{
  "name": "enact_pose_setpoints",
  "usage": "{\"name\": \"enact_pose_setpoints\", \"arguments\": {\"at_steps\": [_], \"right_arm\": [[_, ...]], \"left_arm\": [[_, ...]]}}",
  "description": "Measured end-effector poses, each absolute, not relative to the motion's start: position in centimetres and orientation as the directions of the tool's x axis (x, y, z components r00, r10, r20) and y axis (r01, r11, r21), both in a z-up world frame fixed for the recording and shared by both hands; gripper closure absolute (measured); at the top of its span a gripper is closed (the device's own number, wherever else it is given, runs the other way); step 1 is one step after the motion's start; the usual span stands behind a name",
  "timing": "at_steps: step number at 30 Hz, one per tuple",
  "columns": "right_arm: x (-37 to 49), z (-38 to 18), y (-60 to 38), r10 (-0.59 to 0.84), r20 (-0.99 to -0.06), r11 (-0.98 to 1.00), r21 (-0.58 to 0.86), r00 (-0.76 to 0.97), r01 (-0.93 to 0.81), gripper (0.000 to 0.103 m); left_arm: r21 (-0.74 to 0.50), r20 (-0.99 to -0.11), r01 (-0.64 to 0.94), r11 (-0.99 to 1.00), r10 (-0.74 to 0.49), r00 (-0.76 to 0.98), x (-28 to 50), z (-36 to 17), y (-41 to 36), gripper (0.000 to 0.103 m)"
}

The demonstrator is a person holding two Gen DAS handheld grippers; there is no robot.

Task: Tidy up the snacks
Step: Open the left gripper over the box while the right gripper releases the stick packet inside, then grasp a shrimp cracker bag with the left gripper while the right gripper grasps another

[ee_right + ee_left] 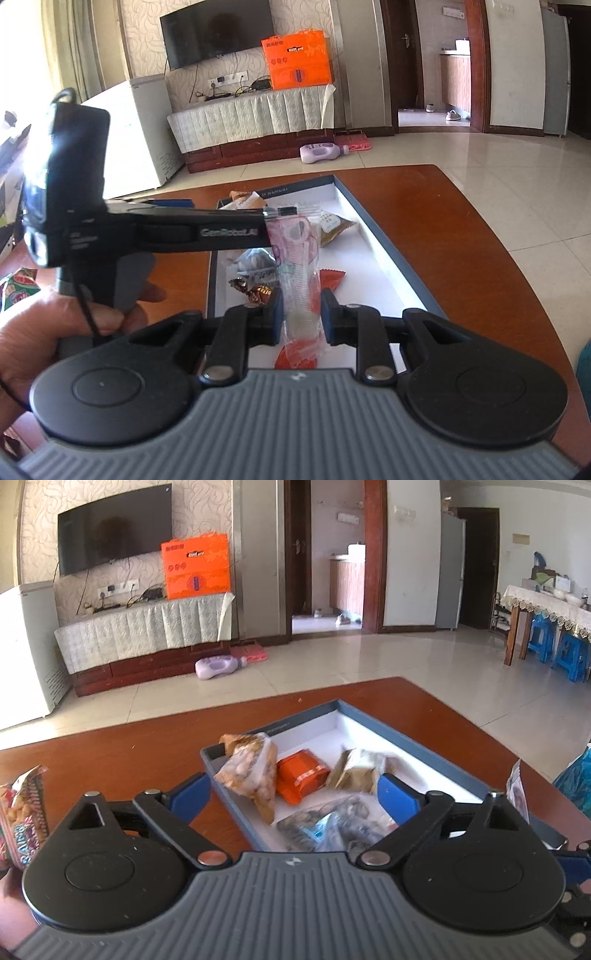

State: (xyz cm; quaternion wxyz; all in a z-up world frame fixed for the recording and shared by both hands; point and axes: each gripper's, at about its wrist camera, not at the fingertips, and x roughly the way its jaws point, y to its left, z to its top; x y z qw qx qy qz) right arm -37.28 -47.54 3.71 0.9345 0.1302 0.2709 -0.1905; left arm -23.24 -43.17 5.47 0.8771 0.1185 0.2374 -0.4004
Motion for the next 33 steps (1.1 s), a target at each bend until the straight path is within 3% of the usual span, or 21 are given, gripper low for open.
{"name": "enact_pose_setpoints", "arguments": {"at_steps": [13, 24, 29, 33], "right_arm": [[-35.1, 3.0, -47.8, -0.279, -0.59, 0.895, 0.127, 0.757, 0.429, 0.079], [-34.2, 2.1, -48.2, -0.286, -0.617, 0.88, 0.134, 0.734, 0.456, 0.076], [-34.8, 2.2, -48.2, -0.292, -0.604, 0.875, 0.145, 0.742, 0.463, 0.058], [-35.3, 2.4, -48.2, -0.292, -0.58, 0.872, 0.165, 0.76, 0.461, 0.054]], "left_arm": [[0.069, -0.451, 0.712, 0.699, -0.615, 0.647, -24.8, 7.1, -39.0, 0.0], [0.047, -0.511, 0.712, 0.7, -0.596, 0.619, -26.8, 6.3, -35.7, 0.0], [0.046, -0.525, 0.699, 0.714, -0.578, 0.625, -28.0, 6.4, -34.0, 0.0], [0.069, -0.508, 0.669, 0.74, -0.551, 0.662, -28.9, 6.9, -32.0, 0.0]]}}
